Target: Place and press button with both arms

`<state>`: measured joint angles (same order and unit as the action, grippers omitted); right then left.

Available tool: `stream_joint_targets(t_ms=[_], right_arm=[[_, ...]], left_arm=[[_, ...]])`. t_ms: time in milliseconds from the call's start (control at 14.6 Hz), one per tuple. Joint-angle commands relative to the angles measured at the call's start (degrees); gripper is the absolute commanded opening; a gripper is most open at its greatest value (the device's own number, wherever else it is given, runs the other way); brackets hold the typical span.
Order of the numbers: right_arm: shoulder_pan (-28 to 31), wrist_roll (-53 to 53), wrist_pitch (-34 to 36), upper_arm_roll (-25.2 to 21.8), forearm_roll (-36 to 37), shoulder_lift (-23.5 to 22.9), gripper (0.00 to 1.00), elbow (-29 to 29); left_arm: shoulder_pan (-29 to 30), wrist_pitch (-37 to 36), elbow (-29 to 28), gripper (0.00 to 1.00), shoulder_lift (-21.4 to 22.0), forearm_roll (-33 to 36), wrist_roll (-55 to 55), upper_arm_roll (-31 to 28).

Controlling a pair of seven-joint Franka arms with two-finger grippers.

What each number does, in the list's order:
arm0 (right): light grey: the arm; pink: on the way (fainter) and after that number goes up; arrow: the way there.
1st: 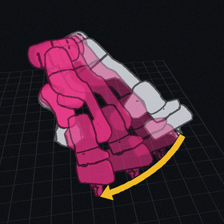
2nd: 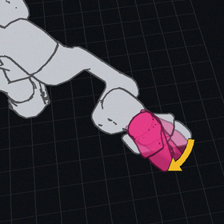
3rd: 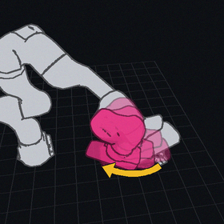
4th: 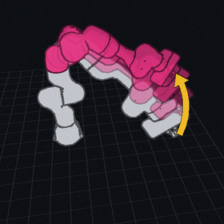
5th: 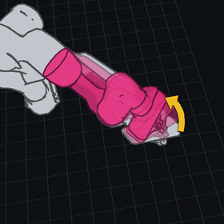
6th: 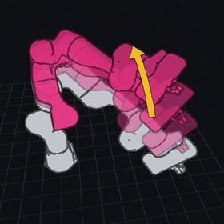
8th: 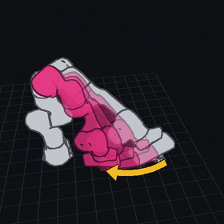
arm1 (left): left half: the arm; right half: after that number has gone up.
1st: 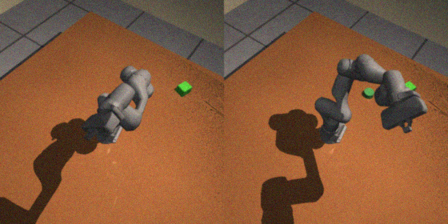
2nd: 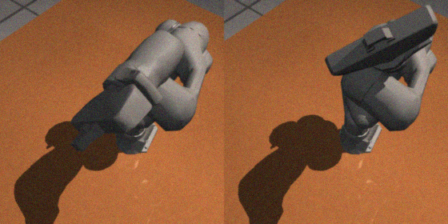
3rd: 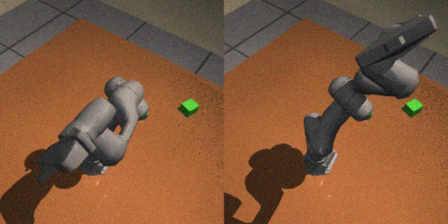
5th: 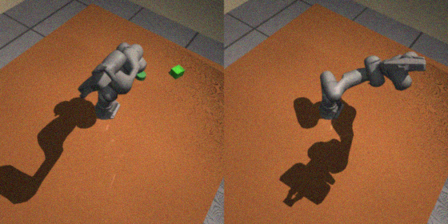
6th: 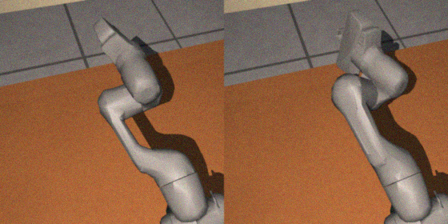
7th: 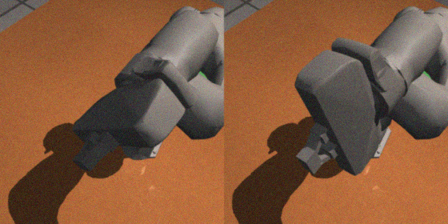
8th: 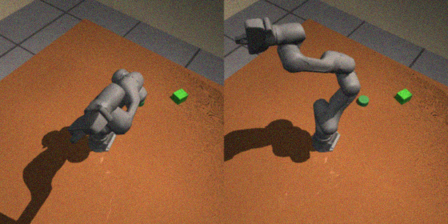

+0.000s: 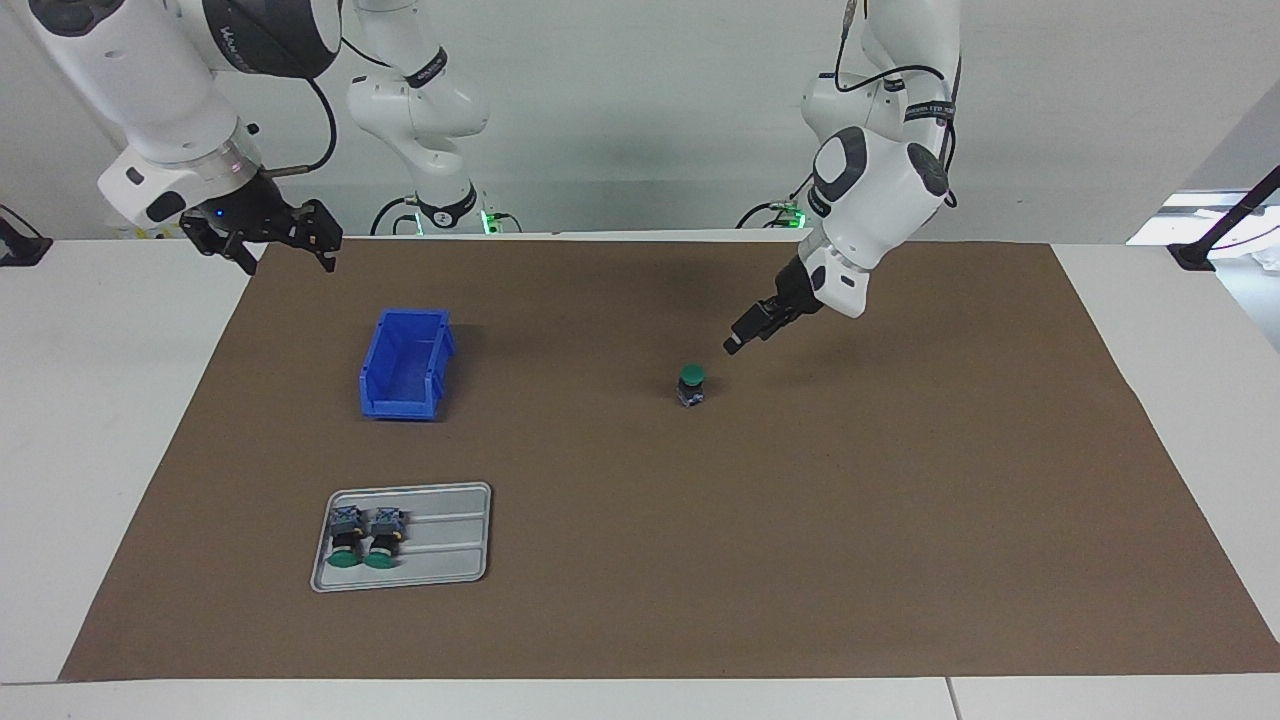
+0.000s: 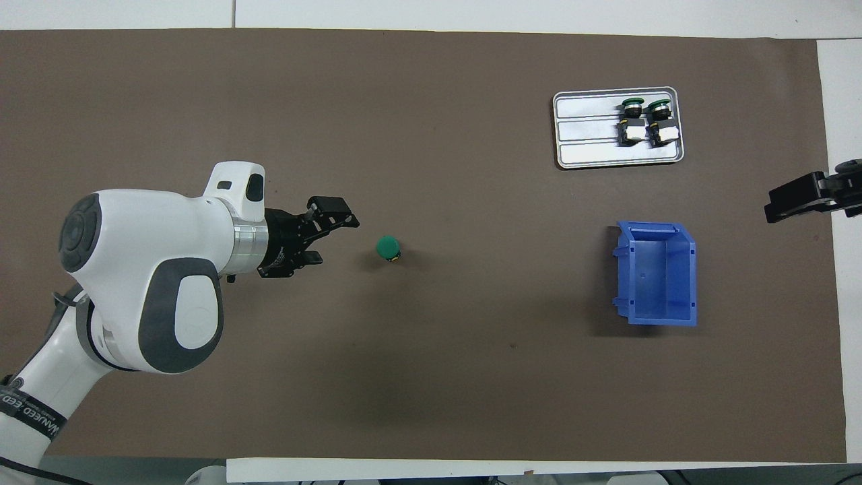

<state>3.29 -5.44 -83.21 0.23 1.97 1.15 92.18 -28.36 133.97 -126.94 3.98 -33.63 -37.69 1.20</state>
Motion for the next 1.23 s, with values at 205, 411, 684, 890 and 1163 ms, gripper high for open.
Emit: stream_joint_targets(t_ms=[205,411,684,890,1163], right_arm=[[-0.13,-0.89,0.33,-0.23,-0.21,0.88,0.99,0.89],[-0.13,-0.89,0.24,-0.23,-0.21,0.88,0.99,0.89],[-0.13,-0.89,0.24,-0.23,-0.21,0.88,0.99,0.81],[-0.13,-0.80,0.24,-0.23,-0.21,0.88,0.99,0.89],[-0.13,-0.89,0.33,-0.23,-0.21,0.88,0.99,0.81]], left_arm=[[-3.98,-2.75,8.02,0.17,-7.75,14.11,-8.36,0.20],[-5.55,-2.93,10.22,0.07,-9.77,14.74,-9.77,0.20],[-7.14,-2.05,10.04,0.05,-12.59,16.67,-10.21,0.20],[-8.37,-1.79,10.04,0.05,-12.85,16.58,-10.65,0.20],[-8.46,-0.47,10.04,0.05,-13.12,16.58,-11.09,0.20]])
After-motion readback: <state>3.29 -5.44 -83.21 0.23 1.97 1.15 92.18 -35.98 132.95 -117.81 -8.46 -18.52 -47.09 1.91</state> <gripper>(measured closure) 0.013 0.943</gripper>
